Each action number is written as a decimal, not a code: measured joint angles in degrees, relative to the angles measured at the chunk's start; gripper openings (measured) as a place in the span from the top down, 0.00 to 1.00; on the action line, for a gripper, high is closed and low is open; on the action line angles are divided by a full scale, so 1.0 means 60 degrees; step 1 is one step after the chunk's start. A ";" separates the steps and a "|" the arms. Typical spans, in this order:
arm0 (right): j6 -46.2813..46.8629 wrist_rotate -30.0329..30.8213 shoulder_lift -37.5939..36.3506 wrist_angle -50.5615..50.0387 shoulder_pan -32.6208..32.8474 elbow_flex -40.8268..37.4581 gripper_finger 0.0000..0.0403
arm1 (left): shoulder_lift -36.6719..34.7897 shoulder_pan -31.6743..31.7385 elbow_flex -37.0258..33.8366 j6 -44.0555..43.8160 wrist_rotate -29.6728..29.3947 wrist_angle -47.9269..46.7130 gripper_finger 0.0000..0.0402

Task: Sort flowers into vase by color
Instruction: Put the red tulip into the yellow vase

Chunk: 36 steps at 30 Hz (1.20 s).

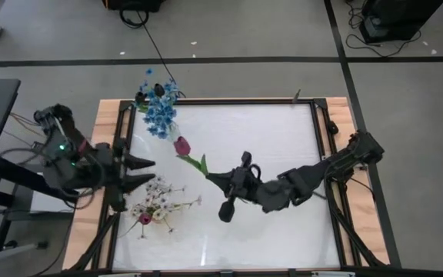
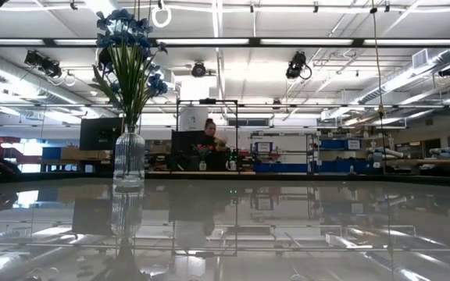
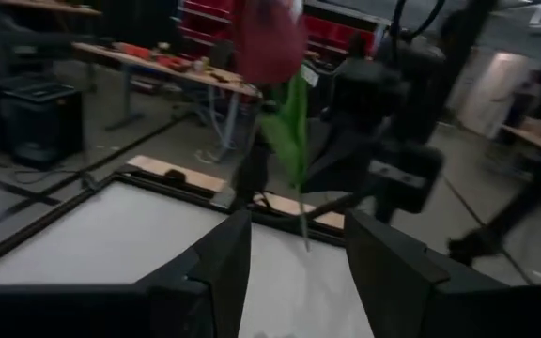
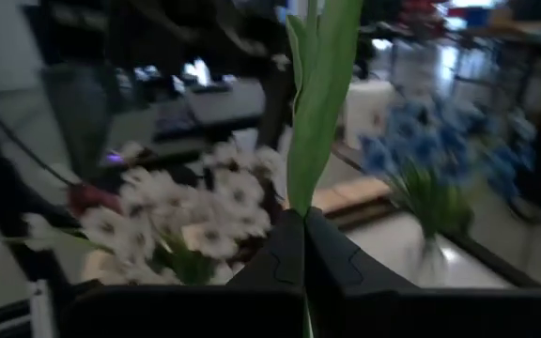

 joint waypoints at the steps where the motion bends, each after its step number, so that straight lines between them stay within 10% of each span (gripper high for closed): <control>1: -0.0256 -0.0258 -0.0068 0.0192 -0.0060 0.0000 0.99 | 0.0170 0.0174 0.0000 0.0037 0.0004 0.0202 0.56; 11: -0.1612 -0.2620 -0.0165 0.1921 -0.0838 0.0004 0.99 | 0.1516 0.1680 0.0000 0.1897 0.0561 0.2407 0.56; 28: -0.2585 -0.3058 -0.0151 0.2026 -0.1348 0.0004 0.99 | 0.2135 0.3433 0.0000 0.2881 0.2017 0.4605 0.58; 36: -0.2558 -0.2803 -0.0151 0.1890 -0.1344 0.0000 0.99 | 0.2135 0.3533 0.0000 0.3432 0.2459 0.4781 0.75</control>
